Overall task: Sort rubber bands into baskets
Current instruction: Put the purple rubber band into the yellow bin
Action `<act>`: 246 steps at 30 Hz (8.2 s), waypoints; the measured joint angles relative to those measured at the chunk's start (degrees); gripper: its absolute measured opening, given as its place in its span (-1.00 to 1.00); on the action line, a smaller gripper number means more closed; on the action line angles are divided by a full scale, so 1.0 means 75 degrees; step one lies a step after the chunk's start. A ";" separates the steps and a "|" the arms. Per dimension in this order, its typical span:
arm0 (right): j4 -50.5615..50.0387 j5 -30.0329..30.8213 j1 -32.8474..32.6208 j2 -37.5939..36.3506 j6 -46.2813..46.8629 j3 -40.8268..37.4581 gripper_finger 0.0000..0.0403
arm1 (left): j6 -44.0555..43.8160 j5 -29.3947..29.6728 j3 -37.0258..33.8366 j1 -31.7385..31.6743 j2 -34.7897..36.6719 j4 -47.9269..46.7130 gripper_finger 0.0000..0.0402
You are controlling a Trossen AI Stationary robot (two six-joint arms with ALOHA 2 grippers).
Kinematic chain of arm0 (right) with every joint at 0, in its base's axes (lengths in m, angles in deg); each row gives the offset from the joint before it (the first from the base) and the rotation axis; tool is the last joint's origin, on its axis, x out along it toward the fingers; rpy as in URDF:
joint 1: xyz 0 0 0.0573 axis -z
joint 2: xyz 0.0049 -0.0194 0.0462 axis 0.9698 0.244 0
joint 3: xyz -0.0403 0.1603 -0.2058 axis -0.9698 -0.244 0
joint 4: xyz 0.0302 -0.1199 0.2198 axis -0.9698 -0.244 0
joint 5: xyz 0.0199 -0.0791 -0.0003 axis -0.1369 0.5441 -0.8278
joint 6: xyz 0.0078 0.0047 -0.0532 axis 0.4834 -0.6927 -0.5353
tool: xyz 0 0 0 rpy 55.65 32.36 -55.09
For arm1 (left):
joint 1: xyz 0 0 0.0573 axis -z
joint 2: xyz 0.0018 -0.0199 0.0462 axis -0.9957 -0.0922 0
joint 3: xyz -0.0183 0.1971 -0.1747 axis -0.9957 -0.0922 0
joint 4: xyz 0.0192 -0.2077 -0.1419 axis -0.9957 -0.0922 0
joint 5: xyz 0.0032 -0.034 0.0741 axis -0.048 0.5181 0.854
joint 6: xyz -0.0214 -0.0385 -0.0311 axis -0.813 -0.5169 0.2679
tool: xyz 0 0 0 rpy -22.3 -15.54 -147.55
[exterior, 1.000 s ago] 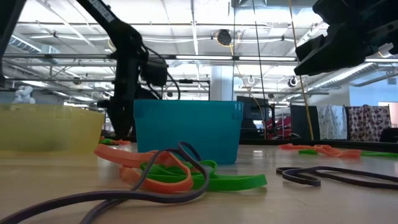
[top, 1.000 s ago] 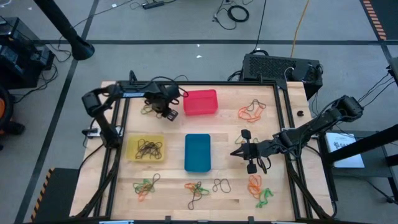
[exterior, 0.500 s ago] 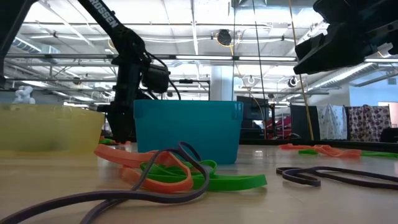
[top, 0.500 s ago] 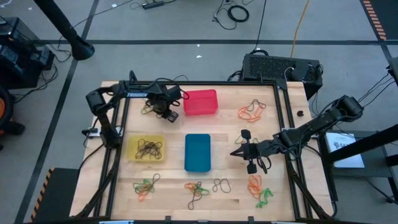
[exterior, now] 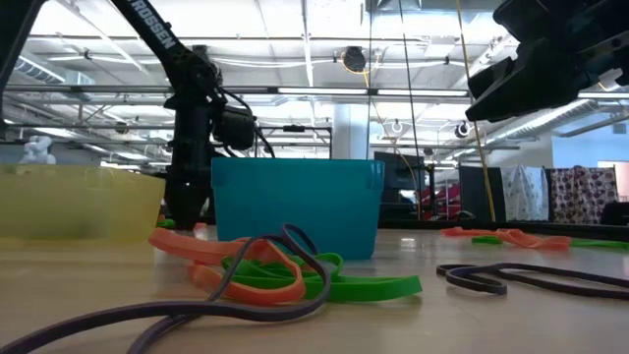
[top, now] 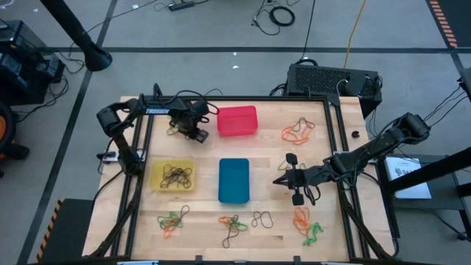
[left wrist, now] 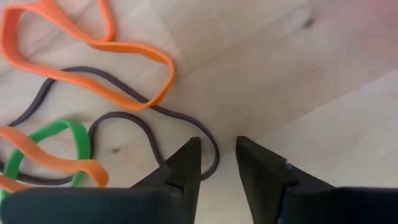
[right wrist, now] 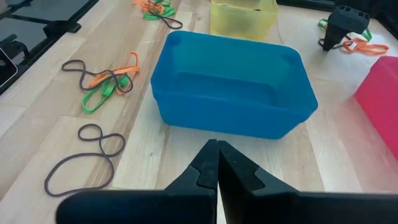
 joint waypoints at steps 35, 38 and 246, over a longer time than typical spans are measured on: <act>0.0131 0.0005 0.0000 0.0000 -0.0233 0.0000 -1.00 | -0.0270 -0.0044 0.0624 0.1382 0.4255 -0.3311 -0.99; 0.0137 0.0006 0.0001 0.0000 -0.0230 0.0000 -1.00 | -0.0654 -0.0041 0.0624 0.1846 0.4931 -0.3380 -0.99; -0.3406 -0.2957 0.5114 -0.1959 0.1615 0.1320 -1.00 | 0.4809 -0.1158 0.1869 0.3641 -0.0712 0.8778 -0.52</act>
